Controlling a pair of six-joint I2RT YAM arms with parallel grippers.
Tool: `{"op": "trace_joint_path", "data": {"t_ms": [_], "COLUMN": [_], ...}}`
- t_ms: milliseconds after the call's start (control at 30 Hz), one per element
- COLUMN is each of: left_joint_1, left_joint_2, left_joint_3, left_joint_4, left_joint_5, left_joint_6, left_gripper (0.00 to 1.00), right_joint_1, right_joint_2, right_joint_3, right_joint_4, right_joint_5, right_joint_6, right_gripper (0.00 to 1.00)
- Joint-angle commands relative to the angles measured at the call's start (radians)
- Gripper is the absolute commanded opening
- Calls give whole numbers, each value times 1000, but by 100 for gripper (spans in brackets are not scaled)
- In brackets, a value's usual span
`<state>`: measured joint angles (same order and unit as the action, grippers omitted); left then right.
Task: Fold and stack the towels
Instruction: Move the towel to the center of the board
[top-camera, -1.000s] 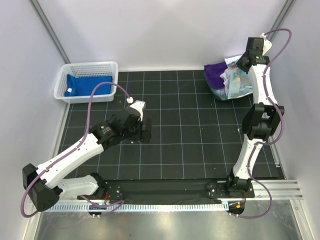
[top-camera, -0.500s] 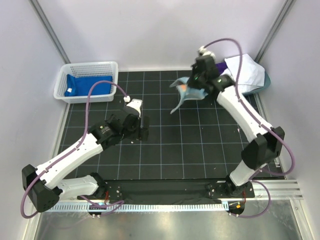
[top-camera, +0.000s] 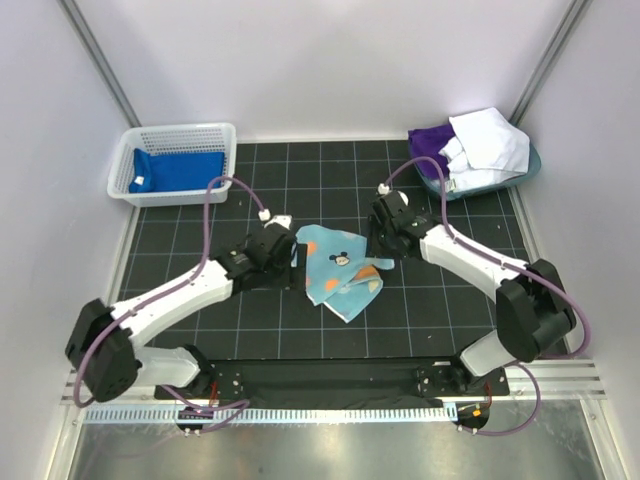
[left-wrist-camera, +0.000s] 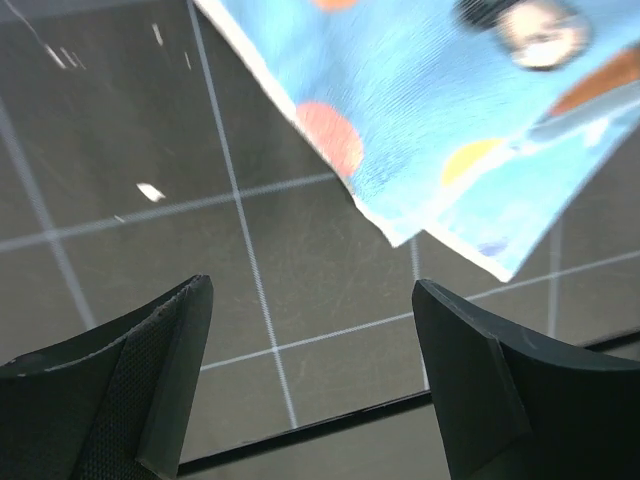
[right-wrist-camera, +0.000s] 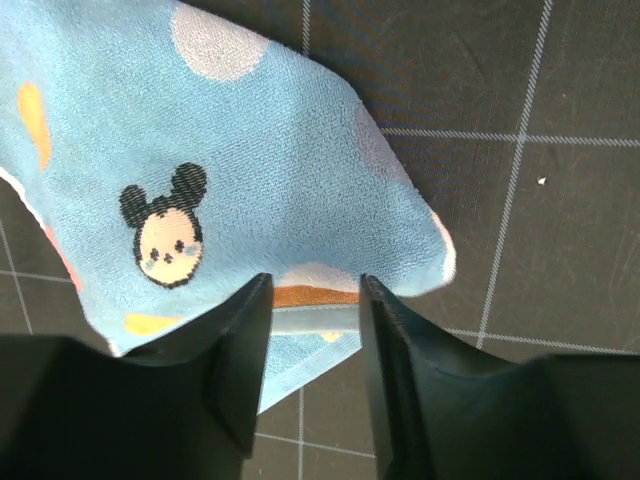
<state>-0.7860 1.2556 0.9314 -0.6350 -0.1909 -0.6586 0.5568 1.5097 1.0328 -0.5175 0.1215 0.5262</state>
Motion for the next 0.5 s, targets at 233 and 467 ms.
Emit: {"op": "trace_joint_path", "data": {"t_ms": [233,467], "left_joint_1": [-102,-145], "left_joint_2": [232,337], "left_joint_3": [78,107], "left_joint_4": [133,109], "left_joint_5": [4,-71], "left_joint_6": [-115,-177], "left_gripper": [80,77], "right_joint_1": [5,6], "right_joint_2": [-312,-292], "right_joint_3": [-249,-315], "right_joint_4": [109,151], "right_joint_5": [99,102], "right_joint_6": [89,90], "right_gripper": [59,58]}}
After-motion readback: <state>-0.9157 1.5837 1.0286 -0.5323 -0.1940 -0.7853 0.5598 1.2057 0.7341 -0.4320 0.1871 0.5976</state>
